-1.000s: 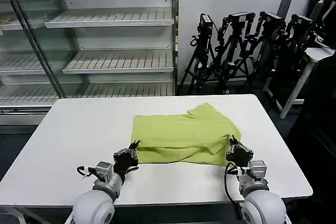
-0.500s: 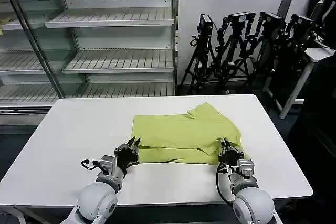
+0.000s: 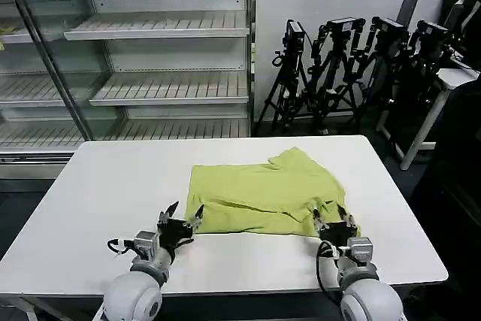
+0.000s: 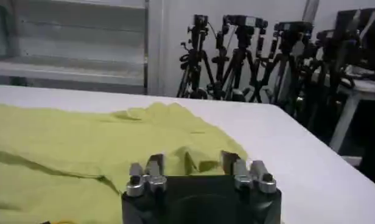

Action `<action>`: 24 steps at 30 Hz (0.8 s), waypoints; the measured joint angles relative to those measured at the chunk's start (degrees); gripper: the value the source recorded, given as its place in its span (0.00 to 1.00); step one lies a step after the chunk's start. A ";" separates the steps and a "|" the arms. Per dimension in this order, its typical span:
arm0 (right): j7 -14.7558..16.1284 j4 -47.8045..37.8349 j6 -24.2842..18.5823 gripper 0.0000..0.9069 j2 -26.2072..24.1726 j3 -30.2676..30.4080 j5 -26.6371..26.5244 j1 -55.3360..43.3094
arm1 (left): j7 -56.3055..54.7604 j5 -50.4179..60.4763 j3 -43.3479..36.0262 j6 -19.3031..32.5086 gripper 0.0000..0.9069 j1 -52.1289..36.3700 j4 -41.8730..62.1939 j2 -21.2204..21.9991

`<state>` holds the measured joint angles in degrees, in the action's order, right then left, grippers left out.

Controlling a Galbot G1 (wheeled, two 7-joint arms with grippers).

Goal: Fold and organize the clothes.

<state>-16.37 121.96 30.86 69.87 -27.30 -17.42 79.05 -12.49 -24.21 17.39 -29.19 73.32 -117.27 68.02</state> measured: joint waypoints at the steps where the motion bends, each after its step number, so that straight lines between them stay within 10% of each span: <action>1: -0.16 -0.01 0.21 1.00 -0.11 -0.61 -0.25 0.22 | -0.01 -0.17 0.00 -0.21 1.00 0.22 -0.05 -0.01; 4: -0.39 -0.30 0.77 1.00 -0.34 -2.00 -1.07 0.90 | -0.24 -0.60 -0.10 -0.83 0.99 0.55 -0.05 -0.03; 6: -0.41 -0.59 1.06 1.00 -0.42 -2.49 -1.65 1.34 | -0.32 -0.91 -0.29 -1.22 0.51 0.62 0.09 0.03; 10: -0.73 -1.26 1.40 1.00 -0.26 -2.87 -3.01 2.02 | -0.42 -1.08 -0.69 -1.79 0.09 0.47 0.51 0.08; 11: -0.88 -1.30 1.48 0.89 -0.12 -2.87 -3.44 2.17 | -0.42 -1.08 -0.80 -1.94 0.08 0.41 0.66 0.06; 14: -1.28 -1.53 1.63 0.03 0.15 -2.82 -4.56 2.29 | -0.44 -1.17 -0.96 -2.21 0.06 0.21 1.14 -0.11; 24: -1.86 -1.60 1.79 0.00 0.59 -2.37 -6.97 2.86 | -0.16 -1.72 -0.73 -2.55 0.06 0.23 1.62 -0.43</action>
<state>-18.23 120.36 32.65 70.46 -29.68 -24.39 81.90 -12.65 -25.93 16.67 -31.75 73.55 -115.65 67.59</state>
